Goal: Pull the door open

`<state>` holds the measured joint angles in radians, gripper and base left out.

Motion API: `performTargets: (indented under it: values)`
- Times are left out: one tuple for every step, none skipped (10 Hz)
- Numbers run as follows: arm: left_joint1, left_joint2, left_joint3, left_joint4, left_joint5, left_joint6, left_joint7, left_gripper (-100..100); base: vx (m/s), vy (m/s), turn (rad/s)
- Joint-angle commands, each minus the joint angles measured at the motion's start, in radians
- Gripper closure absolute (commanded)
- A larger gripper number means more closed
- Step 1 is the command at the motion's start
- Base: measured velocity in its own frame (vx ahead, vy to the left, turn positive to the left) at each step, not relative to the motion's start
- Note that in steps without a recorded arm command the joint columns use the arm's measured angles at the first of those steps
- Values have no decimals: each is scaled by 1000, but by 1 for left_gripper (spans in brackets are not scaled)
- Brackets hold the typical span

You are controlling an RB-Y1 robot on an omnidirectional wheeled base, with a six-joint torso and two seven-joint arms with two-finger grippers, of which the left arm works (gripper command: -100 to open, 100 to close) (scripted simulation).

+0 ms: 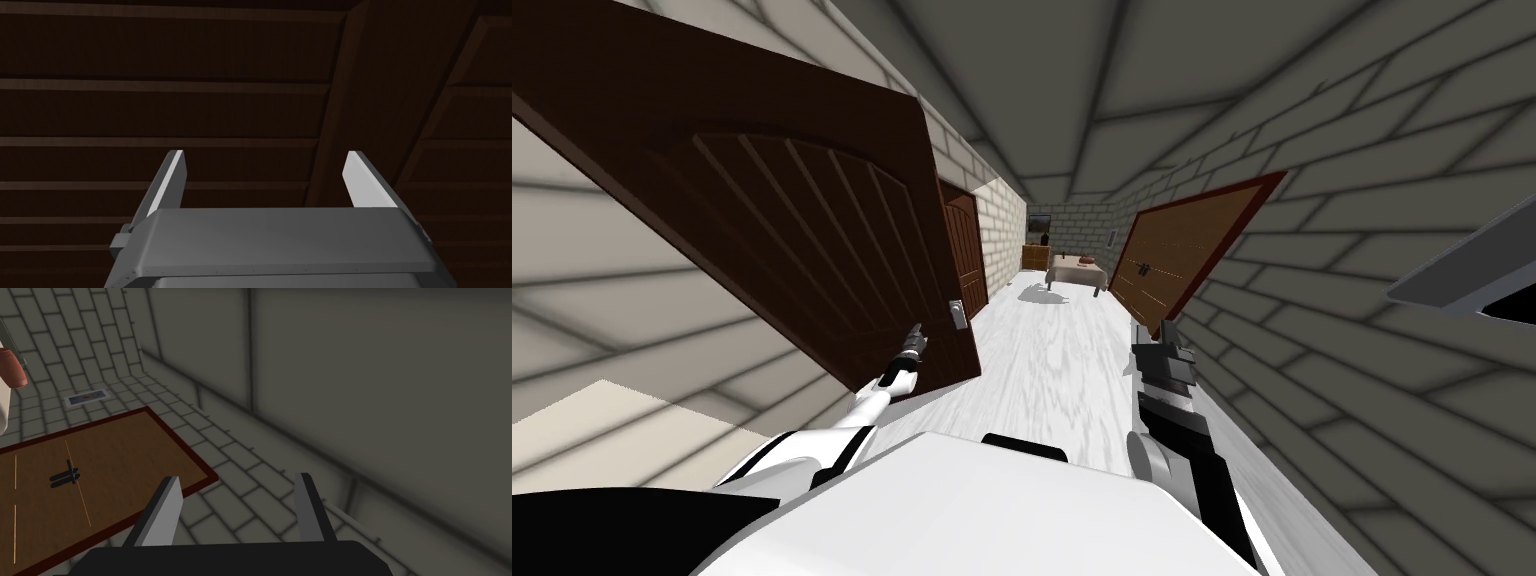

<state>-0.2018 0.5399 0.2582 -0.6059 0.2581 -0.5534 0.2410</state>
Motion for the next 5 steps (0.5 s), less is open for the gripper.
performTargets:
  values:
    - [-6,1,3,8,0,0,0,-100,212,-31,-55]
    - [-10,1,5,14,-1,-1,0,-100,192,-7,-63]
    - [-12,1,6,18,-1,-1,0,-100,193,-12,-38]
    - [-13,1,7,19,-1,-1,0,-100,208,2,-11]
    - [-15,1,7,21,-1,-2,0,-100,200,2,-16]
